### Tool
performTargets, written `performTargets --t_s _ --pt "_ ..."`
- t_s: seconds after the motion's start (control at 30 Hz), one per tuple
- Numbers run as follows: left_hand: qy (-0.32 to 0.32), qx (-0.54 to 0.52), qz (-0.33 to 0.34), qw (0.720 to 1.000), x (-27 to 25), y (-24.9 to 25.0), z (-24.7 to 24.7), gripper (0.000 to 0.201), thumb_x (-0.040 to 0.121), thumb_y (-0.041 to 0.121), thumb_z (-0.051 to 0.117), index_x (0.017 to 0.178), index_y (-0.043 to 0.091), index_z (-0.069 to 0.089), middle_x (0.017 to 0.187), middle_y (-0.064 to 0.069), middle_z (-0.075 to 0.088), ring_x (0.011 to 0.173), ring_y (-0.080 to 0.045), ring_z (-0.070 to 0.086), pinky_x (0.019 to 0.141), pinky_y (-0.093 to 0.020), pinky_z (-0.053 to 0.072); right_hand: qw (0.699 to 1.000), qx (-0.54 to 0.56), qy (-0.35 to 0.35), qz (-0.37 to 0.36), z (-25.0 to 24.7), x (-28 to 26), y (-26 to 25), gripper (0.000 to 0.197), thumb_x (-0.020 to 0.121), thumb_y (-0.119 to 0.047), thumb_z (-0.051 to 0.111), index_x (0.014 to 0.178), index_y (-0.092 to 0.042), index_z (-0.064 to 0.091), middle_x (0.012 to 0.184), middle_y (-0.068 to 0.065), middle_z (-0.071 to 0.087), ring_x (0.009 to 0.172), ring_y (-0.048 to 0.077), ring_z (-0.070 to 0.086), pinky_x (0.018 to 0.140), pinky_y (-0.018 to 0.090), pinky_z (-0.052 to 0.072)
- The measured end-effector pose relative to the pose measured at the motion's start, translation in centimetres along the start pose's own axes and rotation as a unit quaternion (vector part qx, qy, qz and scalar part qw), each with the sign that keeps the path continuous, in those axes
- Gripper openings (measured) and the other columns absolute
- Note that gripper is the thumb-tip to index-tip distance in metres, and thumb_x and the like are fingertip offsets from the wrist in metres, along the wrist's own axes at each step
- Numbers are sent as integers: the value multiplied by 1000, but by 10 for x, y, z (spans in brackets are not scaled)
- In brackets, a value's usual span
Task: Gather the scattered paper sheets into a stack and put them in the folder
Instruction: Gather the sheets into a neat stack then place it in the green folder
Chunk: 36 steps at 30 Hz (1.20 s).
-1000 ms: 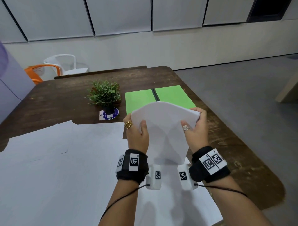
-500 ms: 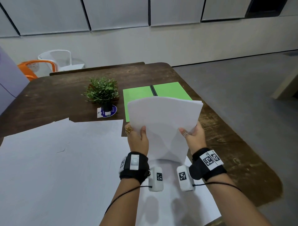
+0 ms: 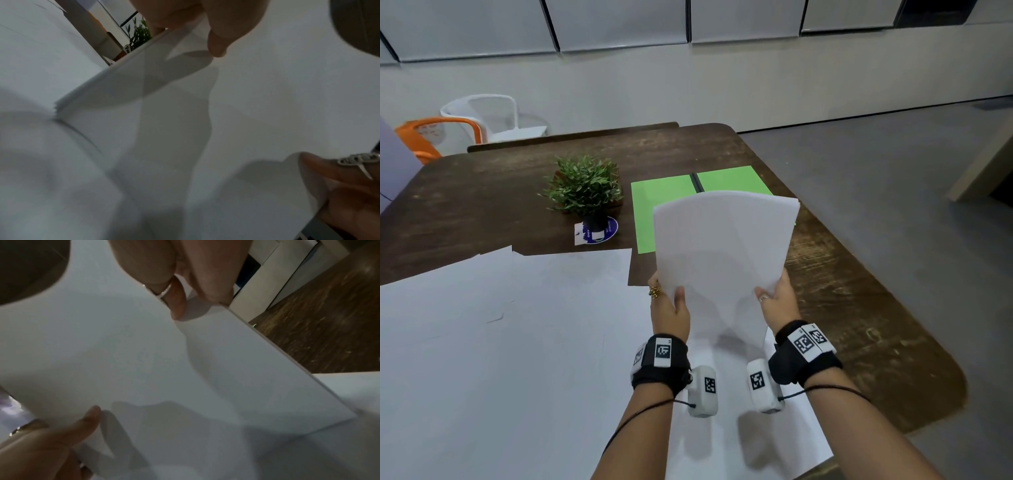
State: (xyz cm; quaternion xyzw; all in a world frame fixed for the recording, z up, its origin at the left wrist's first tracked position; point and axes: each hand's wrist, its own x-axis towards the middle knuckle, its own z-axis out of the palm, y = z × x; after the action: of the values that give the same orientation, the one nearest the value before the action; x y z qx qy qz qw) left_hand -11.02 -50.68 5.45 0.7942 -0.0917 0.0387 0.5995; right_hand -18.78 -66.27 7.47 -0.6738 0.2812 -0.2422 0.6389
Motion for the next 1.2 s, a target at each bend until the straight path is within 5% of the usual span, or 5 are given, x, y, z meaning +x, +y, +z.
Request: performTargets --t_s 0.3,0.5,0.73,1.0,1.2 --pt "-62 136 -43 988 18 57 33 56 91 -3 49 139 -4 22 122 -22 53 115 -32 52 89 -27 35 989 -102 100 -31 -37 39 -27 49 82 15 48 126 -4 37 123 15 53 111 24 53 88 26 39" --pt "-220 160 -172 947 9 71 94 17 95 10 47 94 5 31 128 -22 52 118 -33 50 91 -31 40 943 -320 80 32 -96 89 -20 46 83 5 53 128 -4 45 125 16 56 115 30 51 84 24 38" --pt "-310 182 -227 905 -20 37 161 40 94 13 50 127 -10 44 129 -20 52 118 -31 52 91 -30 42 875 -472 13 106 -138 129 33 45 85 1 49 130 -5 45 126 23 52 120 36 48 95 33 40" --pt "-306 191 -156 920 -25 13 164 83 91 29 59 147 -3 8 142 -16 39 129 -27 41 101 -25 32 832 -543 -40 106 -146 138 60 63 85 -14 63 141 -5 33 145 20 31 133 34 32 107 35 30" --pt "-226 274 -45 934 -16 -33 48 75 87 31 63 147 15 22 138 -13 34 128 -27 34 106 -31 29 882 -446 -147 -41 -79 66 37 47 88 -16 62 133 -11 49 142 13 36 133 25 34 106 20 23"
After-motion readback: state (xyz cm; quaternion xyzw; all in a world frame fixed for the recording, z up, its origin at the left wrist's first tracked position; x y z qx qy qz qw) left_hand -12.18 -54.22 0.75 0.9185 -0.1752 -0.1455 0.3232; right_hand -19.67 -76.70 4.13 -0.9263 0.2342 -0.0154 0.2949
